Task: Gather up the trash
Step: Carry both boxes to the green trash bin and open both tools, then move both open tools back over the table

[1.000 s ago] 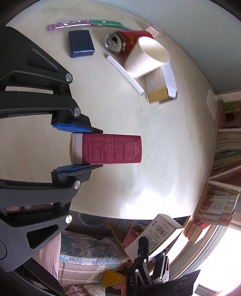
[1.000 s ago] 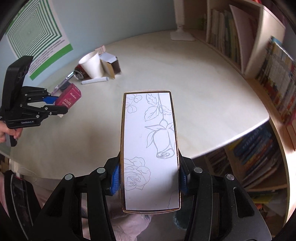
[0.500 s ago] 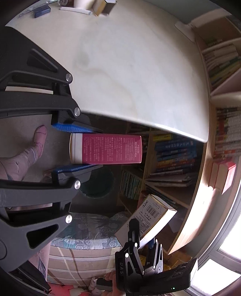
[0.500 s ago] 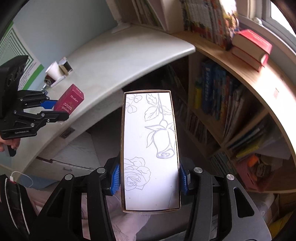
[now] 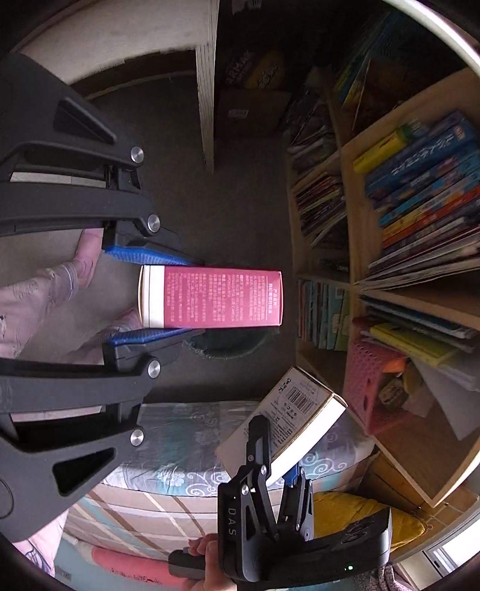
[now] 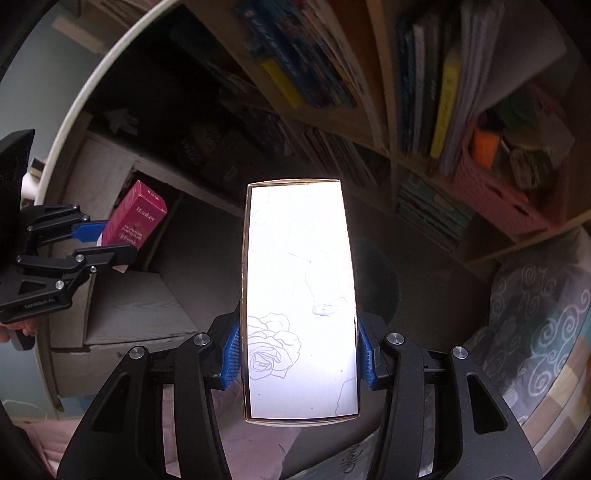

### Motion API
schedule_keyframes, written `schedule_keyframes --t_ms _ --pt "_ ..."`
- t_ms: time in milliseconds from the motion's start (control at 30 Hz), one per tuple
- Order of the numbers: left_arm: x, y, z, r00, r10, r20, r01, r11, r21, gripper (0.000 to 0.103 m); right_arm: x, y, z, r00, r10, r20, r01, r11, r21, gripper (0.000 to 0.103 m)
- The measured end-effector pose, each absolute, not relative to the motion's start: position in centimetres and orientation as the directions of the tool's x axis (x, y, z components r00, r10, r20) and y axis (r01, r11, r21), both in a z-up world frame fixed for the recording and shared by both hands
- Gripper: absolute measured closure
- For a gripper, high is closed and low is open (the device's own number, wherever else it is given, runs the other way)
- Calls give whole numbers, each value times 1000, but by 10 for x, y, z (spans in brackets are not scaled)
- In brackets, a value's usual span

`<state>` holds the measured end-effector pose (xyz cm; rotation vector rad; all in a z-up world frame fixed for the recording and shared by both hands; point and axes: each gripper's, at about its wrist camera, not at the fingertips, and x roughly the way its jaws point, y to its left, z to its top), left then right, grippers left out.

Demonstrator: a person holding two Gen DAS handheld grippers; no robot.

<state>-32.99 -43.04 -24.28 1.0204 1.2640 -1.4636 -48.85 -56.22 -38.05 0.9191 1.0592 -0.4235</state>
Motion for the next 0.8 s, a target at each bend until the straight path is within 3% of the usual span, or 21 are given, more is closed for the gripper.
schedule_keyframes --t_ms 233,400,467,500,533,800 --pt "-355 -455 -341 -266 4 -964 961 -76 -266 77 -502 -571 -484 491 208 -846 762 370 532 53" --pt "-373 -460 -389 -264 92 -960 955 -116 -273 75 -502 -575 -525 523 237 -819 767 287 574 51" --pt "-378 -462 -394 -268 105 -958 953 -119 -280 58 -505 -578 -530 537 236 -810 766 264 586 40" --pt "-381 -462 -389 -260 83 -962 952 -145 -270 42 -508 -579 -527 545 218 -810 768 259 586 30" --pt "-383 -462 -386 -239 59 -969 954 -170 -245 32 -512 -581 -524 549 201 -811 769 259 584 28" --pt "-375 -463 -370 -223 41 -974 962 -155 -226 31 -528 -589 -507 541 200 -817 764 289 577 28"
